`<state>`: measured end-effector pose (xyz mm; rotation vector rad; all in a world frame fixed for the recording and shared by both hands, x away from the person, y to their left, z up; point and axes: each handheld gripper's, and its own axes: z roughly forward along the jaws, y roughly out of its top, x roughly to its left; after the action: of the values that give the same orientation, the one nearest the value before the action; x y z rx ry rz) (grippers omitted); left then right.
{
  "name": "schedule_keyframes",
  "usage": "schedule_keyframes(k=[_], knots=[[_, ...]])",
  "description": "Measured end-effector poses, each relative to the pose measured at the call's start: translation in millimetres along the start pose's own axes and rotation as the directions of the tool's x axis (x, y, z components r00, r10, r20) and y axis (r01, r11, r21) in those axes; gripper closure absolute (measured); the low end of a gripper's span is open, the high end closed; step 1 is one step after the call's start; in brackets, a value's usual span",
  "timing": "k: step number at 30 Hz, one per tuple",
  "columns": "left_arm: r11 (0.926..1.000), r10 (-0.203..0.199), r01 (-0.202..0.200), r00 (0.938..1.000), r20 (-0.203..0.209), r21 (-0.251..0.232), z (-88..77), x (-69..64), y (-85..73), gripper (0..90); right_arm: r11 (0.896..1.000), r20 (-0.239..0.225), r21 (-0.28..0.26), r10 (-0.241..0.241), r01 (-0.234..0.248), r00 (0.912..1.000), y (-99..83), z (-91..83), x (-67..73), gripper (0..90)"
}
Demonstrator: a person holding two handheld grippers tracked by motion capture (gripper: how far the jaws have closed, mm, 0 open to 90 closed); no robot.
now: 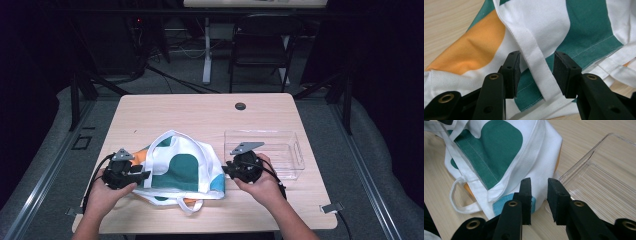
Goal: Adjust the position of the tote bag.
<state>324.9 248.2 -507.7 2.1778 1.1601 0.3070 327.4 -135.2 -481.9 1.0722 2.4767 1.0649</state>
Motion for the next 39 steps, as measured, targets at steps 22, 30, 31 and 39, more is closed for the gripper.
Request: schedule_keyframes(k=[22,30,31,39], knots=[[0.9984,-0.026,0.025,0.9993,0.028,0.05,12.4,4.1,-3.9,60.2,1.0,0.0,0.008,-0.003,0.003,1.0,-1.7,3.6,0.1,71.1],[0.998,-0.031,0.029,0.9987,0.039,0.056,14.4,3.1,-4.0,60.9,1.0,0.002,0.009,-0.005,0.005,1.0,-2.0,4.3,1.1,70.4],[0.998,-0.031,0.029,0.9987,0.041,0.056,14.7,3.0,-4.1,61.0,1.0,0.003,0.007,-0.006,0.006,1.0,-2.1,4.7,1.1,70.4],[0.998,-0.021,0.018,0.9987,0.048,0.061,15.2,2.1,-3.9,63.1,1.0,0.002,0.007,-0.009,0.009,1.0,-2.3,5.5,2.0,70.2]])
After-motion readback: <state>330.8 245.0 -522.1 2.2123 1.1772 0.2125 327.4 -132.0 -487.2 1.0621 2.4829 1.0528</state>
